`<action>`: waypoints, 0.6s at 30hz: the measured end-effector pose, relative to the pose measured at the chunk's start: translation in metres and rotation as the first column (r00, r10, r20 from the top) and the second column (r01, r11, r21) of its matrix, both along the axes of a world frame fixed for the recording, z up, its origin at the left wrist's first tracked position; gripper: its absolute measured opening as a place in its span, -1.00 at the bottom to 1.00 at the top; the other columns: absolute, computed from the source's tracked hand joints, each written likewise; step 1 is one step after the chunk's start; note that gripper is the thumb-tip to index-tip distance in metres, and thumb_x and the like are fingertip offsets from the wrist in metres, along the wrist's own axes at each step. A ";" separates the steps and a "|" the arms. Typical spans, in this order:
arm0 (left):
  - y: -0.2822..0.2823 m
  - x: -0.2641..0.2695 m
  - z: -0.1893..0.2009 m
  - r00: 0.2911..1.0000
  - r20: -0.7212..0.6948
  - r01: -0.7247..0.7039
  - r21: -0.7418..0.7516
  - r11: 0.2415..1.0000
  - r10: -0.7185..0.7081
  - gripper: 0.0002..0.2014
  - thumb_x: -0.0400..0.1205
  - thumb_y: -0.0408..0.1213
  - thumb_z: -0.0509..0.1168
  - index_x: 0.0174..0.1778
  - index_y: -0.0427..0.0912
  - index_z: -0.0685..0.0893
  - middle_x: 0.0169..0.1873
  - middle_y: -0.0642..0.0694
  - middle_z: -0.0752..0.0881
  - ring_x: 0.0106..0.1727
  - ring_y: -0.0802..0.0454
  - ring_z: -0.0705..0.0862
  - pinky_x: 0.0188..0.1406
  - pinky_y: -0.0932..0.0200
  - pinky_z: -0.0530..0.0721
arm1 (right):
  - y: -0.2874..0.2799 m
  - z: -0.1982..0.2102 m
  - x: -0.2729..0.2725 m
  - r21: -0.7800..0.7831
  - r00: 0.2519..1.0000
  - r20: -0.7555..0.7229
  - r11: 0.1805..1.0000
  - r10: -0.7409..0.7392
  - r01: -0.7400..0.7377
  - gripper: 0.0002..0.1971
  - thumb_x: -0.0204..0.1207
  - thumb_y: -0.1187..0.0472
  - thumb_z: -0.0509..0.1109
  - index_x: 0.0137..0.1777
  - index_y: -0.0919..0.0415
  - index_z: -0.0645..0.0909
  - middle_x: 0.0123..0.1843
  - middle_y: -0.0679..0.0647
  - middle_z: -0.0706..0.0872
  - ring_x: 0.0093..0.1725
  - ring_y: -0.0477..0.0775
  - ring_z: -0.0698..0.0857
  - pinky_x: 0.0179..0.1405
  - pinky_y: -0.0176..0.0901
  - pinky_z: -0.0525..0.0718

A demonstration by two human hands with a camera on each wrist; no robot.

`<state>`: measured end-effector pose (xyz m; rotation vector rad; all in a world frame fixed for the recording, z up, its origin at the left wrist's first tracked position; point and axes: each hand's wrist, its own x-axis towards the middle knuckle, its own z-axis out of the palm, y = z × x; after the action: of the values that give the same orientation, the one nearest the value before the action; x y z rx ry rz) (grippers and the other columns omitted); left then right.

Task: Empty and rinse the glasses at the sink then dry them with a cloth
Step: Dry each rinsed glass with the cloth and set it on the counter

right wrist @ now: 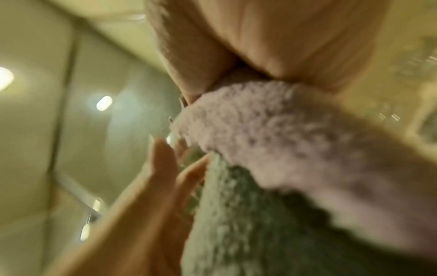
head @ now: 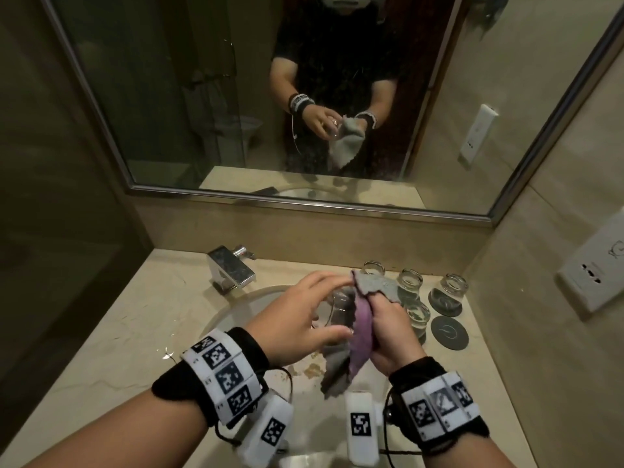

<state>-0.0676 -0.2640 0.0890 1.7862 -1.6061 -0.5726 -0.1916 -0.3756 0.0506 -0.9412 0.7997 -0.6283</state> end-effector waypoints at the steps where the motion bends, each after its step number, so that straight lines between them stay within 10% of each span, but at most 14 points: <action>1: 0.000 0.001 -0.003 1.000 0.019 0.012 -0.017 1.000 -0.012 -0.28 0.55 0.06 0.43 0.60 0.28 0.26 0.48 0.29 0.39 0.26 0.43 0.47 0.09 0.67 0.45 | 0.000 0.001 0.000 0.021 0.999 -0.010 0.999 0.031 -0.031 -0.70 0.61 0.16 0.34 0.14 0.41 0.69 0.02 0.38 0.79 0.03 0.37 0.76 0.10 0.33 0.70; 5: 0.001 0.005 -0.005 0.948 -0.284 -0.134 0.063 0.989 0.146 -0.25 0.50 0.29 0.30 0.61 0.21 0.27 0.34 0.27 0.51 0.14 0.24 0.70 0.10 0.11 0.77 | 0.000 -0.002 0.001 -0.095 0.996 -0.015 0.991 -0.092 0.090 -0.86 0.56 0.43 0.26 -0.16 0.44 0.62 -0.34 0.18 0.70 -0.30 0.14 0.64 -0.35 -0.13 0.65; 7: 0.000 0.007 -0.005 0.969 -0.197 -0.143 0.032 0.989 0.147 -0.37 0.57 0.20 0.30 0.55 0.11 0.40 0.29 0.23 0.57 0.13 0.27 0.68 0.14 0.12 0.75 | 0.001 -0.002 0.002 -0.104 0.993 -0.046 0.989 -0.112 0.107 -0.80 0.55 0.46 0.24 -0.29 0.37 0.59 -0.43 0.06 0.64 -0.37 0.08 0.57 -0.44 -0.21 0.56; 12: -0.001 0.008 -0.009 0.996 0.088 0.045 -0.164 0.985 -0.030 -0.37 0.56 -0.01 0.45 0.56 0.07 0.42 0.41 0.28 0.46 0.41 0.44 0.42 0.42 0.47 0.39 | 0.001 0.009 0.001 0.120 0.997 0.024 0.990 0.077 -0.080 -0.65 0.62 0.10 0.34 0.19 0.40 0.67 0.09 0.40 0.76 0.06 0.37 0.73 0.17 0.31 0.65; 15: 0.000 0.008 -0.008 0.968 -0.230 -0.100 0.031 0.994 0.105 -0.31 0.54 0.15 0.40 0.58 0.16 0.35 0.40 0.19 0.52 0.29 0.21 0.64 0.30 0.07 0.68 | -0.003 -0.004 0.002 -0.042 0.999 -0.003 0.998 -0.054 0.054 -0.79 0.60 0.31 0.27 -0.05 0.49 0.65 -0.17 0.29 0.80 -0.16 0.27 0.74 -0.14 0.07 0.76; 18: -0.003 0.006 -0.010 0.788 -0.586 -0.116 0.159 0.980 0.189 -0.37 0.46 0.14 0.36 0.45 0.04 0.47 0.30 -0.08 0.61 0.02 -0.20 0.81 0.03 -0.21 0.79 | -0.001 -0.009 -0.001 -0.322 0.977 -0.152 0.942 -0.150 0.095 -0.86 0.44 0.43 0.31 -0.35 0.35 0.53 -0.45 0.06 0.63 -0.38 0.07 0.58 -0.35 -0.14 0.56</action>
<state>-0.0613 -0.2666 0.0795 1.5691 -0.9932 -1.0487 -0.1921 -0.3770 0.0419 -1.2568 0.9370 -0.8063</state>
